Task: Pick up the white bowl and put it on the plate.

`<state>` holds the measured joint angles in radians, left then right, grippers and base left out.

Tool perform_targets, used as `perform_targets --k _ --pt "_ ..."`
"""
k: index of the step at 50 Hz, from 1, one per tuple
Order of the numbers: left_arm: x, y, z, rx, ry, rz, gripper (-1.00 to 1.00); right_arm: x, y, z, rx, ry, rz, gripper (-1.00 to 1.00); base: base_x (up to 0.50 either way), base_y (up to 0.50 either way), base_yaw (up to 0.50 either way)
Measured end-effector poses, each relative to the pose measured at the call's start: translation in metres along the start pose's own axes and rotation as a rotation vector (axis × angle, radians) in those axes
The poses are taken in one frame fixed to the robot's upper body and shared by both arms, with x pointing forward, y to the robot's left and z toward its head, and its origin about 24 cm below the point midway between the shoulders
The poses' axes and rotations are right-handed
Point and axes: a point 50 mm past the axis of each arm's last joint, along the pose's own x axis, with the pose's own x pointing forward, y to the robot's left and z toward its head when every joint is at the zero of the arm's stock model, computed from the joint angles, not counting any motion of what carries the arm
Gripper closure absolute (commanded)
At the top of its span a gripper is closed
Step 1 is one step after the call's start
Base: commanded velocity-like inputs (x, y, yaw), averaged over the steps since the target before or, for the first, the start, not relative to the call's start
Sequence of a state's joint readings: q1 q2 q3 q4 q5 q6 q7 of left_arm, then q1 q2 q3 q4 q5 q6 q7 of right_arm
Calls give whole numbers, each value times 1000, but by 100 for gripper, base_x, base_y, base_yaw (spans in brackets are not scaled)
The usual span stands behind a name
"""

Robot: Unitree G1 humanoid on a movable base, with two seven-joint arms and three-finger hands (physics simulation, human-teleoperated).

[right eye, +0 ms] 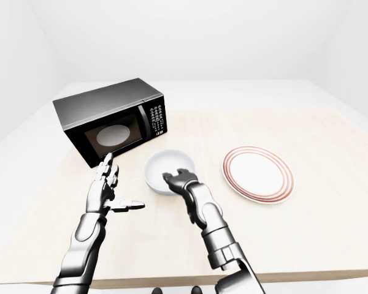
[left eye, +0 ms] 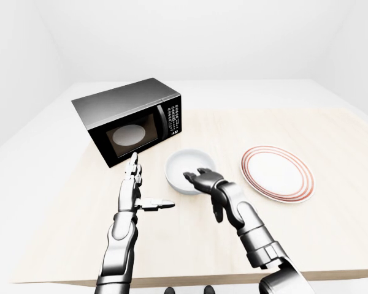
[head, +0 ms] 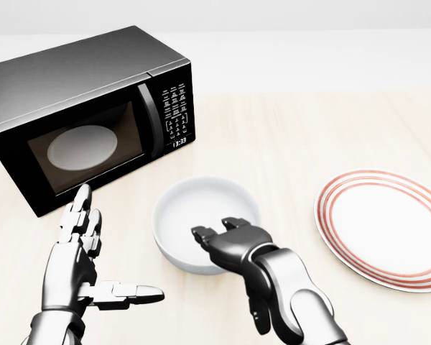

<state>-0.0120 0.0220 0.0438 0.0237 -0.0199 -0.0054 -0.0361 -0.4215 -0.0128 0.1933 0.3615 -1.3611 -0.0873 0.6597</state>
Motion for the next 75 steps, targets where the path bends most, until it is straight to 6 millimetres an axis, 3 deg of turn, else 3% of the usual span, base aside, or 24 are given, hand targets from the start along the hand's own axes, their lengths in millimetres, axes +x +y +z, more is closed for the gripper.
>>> perform_targets --k 4,5,6,7,36,47,75 --pt "0 0 0 0 0 0 -100 1 1 0 0 1 4 -100 0 0 0" --pt "0 0 0 0 0 0 -100 1 2 0 0 1 4 -86 0 0 0" --pt "0 0 0 0 0 0 -100 1 2 0 0 2 4 37 0 0 0" --pt "0 0 0 0 0 0 -100 1 2 0 1 1 4 100 0 0 0" --pt "0 -1 0 1 -1 -3 -100 0 -10 1 14 -12 -79 100 0 0 0" --pt "0 0 -1 0 -1 -3 -100 -5 -41 1 15 -25 -212 100 0 0 0" --pt "0 0 -1 0 0 -2 -100 -20 -89 -4 -95 42 -439 100 0 0 0"
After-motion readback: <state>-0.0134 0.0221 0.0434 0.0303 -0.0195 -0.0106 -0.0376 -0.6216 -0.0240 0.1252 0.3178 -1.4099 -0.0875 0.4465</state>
